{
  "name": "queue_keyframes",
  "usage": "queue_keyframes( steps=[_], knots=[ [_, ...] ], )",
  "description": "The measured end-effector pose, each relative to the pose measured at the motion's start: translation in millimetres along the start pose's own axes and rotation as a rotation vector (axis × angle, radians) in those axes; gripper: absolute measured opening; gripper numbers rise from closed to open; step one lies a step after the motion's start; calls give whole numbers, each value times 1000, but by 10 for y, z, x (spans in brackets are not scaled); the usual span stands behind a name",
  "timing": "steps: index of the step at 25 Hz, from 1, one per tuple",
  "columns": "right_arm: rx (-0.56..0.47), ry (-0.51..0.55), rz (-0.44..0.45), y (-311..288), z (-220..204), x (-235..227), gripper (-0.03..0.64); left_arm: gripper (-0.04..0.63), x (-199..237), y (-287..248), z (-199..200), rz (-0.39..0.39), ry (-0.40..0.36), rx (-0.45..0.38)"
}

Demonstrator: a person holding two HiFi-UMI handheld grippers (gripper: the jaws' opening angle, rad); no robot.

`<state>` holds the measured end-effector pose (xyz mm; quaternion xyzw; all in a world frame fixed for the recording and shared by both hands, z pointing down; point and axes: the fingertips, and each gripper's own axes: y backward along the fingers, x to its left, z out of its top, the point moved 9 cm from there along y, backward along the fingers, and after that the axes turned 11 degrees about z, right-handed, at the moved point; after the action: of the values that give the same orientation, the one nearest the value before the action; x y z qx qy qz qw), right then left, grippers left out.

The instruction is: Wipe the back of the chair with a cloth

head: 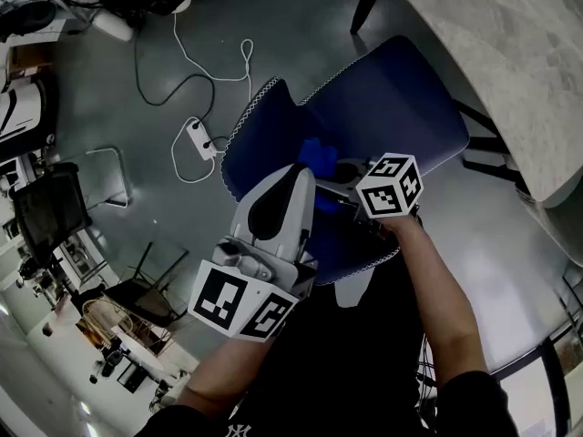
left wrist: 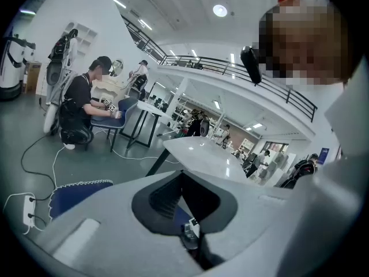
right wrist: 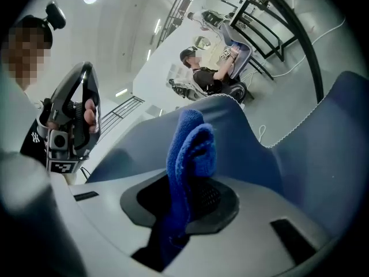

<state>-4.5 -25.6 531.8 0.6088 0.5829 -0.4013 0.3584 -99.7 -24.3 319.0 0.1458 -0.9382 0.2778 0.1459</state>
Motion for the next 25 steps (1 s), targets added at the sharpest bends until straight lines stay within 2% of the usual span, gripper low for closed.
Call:
queue_keyframes(
  steps=[5,11,18,25],
  knots=[
    [1,-33,-12,43,-99,-325,86,9,-10,-236,-157,5,9,32],
    [22,-21,-42,87,-156,-650,86,9,20,-476,-330,17,-10,66],
    [41,-22,-77,136,-231,-992,86,9,50,-721,-396,51,-81,134],
    [54,-52,-110,183,-335,-1344,86,9,103,-844,-429,62,-76,132]
  ],
)
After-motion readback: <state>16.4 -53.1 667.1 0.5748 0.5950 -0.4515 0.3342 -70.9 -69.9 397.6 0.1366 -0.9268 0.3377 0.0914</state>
